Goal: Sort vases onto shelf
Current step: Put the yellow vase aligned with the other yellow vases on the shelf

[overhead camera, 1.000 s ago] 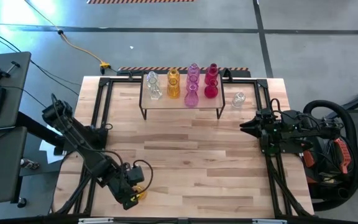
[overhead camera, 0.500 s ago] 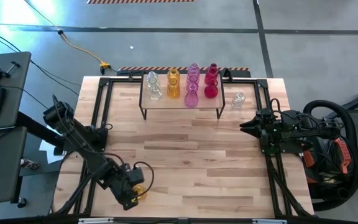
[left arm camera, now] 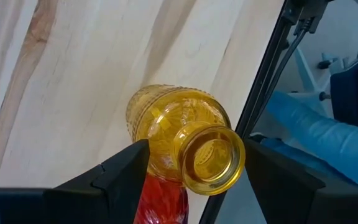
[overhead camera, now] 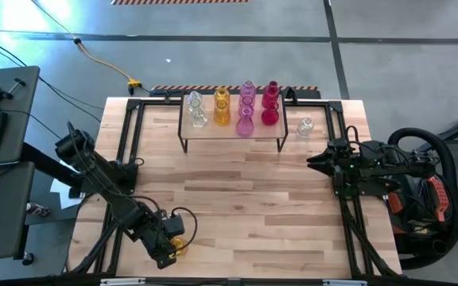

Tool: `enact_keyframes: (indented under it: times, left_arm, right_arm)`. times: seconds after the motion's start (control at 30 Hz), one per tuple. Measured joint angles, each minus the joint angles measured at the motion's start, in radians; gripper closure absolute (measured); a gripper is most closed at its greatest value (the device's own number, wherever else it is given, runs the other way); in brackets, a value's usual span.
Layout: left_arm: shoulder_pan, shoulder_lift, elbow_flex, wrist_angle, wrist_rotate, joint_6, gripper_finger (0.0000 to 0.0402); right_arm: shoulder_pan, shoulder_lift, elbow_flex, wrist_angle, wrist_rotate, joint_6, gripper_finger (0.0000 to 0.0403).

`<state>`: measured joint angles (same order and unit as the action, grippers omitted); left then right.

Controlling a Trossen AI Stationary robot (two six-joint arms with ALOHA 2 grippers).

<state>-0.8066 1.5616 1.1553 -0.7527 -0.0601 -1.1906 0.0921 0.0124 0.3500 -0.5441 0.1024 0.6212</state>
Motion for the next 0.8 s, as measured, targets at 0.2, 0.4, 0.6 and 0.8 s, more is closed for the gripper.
enact_keyframes:
  times: [0.2, 0.4, 0.6, 0.8]
  left_arm:
    - [0.007, 0.000, -0.001, 0.002, 0.006, 0.039, 0.0148]
    - [0.014, 0.000, -0.001, 0.004, 0.022, 0.043, 0.0162]
    - [0.014, -0.002, -0.001, 0.005, 0.019, 0.041, 0.0198]
    - [0.014, -0.002, 0.001, 0.007, 0.018, 0.040, 0.0234]
  right_arm:
    - [0.000, 0.000, 0.000, 0.000, 0.000, 0.000, 0.0289]
    - [0.000, 0.000, 0.000, 0.000, 0.000, 0.000, 0.0289]
    - [0.000, 0.000, 0.000, 0.000, 0.000, 0.000, 0.0289]
    - [0.000, 0.000, 0.000, 0.000, 0.000, 0.000, 0.0289]
